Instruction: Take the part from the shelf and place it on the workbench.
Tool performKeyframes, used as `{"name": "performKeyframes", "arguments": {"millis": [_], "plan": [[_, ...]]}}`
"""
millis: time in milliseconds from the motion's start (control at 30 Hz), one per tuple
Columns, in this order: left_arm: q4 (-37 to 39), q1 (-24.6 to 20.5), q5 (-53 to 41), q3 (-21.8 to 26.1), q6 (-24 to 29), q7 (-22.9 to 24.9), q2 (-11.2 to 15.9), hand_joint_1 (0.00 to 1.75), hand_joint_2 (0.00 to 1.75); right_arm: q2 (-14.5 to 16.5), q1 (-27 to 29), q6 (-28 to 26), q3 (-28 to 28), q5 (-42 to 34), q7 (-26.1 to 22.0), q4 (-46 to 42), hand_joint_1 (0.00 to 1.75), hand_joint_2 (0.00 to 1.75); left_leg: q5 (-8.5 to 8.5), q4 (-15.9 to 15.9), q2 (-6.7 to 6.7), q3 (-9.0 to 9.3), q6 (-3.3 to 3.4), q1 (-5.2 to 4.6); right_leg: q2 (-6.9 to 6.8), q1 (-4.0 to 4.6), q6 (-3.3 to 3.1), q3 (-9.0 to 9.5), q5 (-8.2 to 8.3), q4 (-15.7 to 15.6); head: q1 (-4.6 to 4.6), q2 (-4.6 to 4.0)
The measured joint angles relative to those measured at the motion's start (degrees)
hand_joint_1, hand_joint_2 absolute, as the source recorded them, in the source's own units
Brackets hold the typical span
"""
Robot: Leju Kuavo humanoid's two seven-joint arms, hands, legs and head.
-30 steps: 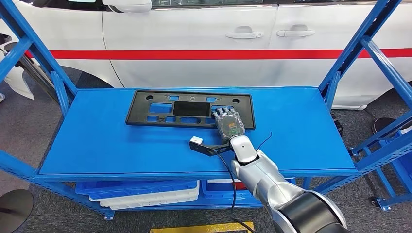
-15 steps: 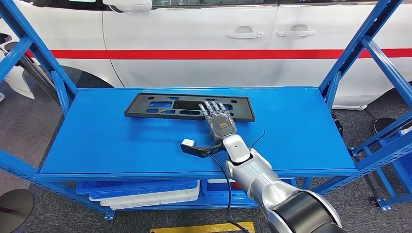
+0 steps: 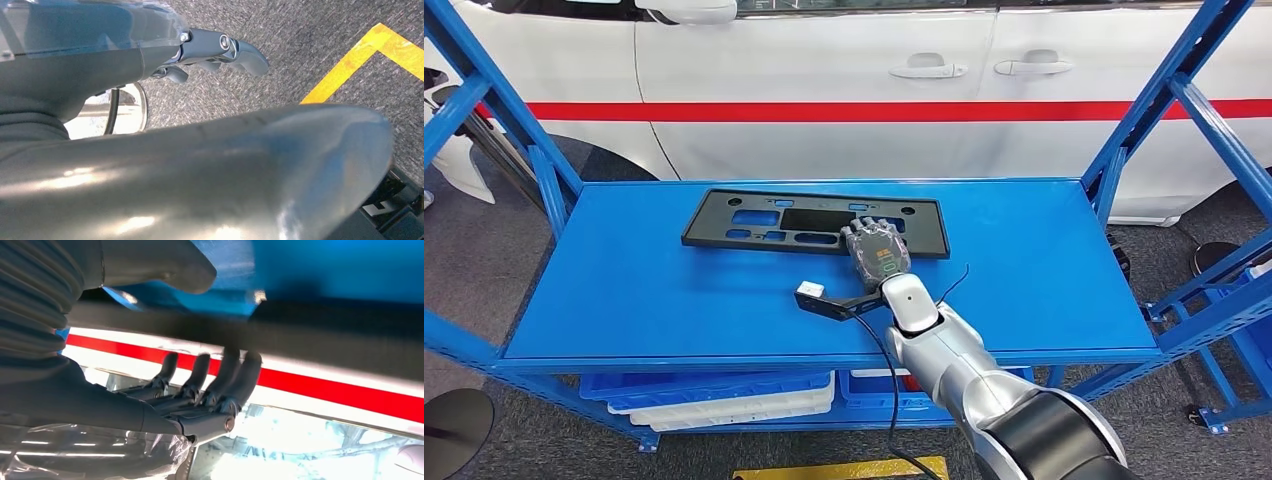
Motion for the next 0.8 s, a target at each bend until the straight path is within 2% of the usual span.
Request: {"name": "performKeyframes", "arguments": {"millis": [33,67,100,433,800], "plan": [[0.0,-0.02,-0.07,0.0,-0.01,0.02,0.0,0.0,0.0,0.01,-0.04,0.01,0.0,0.03,0.1,-0.01,0.31,1.75,0.0,0.0,0.0,0.0,0.0,0.0,0.0,0.0,0.0,0.0,0.0,0.0,0.0,0.0],[0.0,-0.05,-0.12,0.0,-0.02,0.03,0.0,0.0,0.0,0.02,-0.08,0.08,0.0,0.06,0.3,-0.01,0.1,1.75,0.0,0.0,0.0,-0.01,0.0,0.0,0.0,0.0,0.0,0.0,0.0,0.0,0.0,0.0],[0.0,-0.08,-0.16,0.0,-0.03,0.04,-0.01,0.0,0.0,0.03,-0.14,0.28,0.0,0.08,0.63,0.0,0.02,1.75,0.0,0.0,0.0,-0.01,0.0,0.0,0.0,0.0,0.0,-0.01,0.0,0.0,0.0,0.0],[0.0,-0.08,-0.71,0.08,0.09,-0.33,-0.04,0.0,0.0,-0.33,-2.96,3.93,0.91,0.14,4.56,0.03,0.0,1.75,0.0,0.01,0.0,-0.05,0.0,0.0,0.0,0.0,0.0,-0.05,0.0,0.0,0.0,0.0],[0.0,-0.07,-0.5,0.92,0.34,-0.69,-0.14,0.0,0.0,-0.51,-4.25,3.84,2.93,0.15,4.88,0.03,0.0,1.75,0.0,0.0,0.0,-0.07,0.0,0.0,0.0,0.0,0.0,-0.06,0.0,0.0,0.0,0.0]]}}
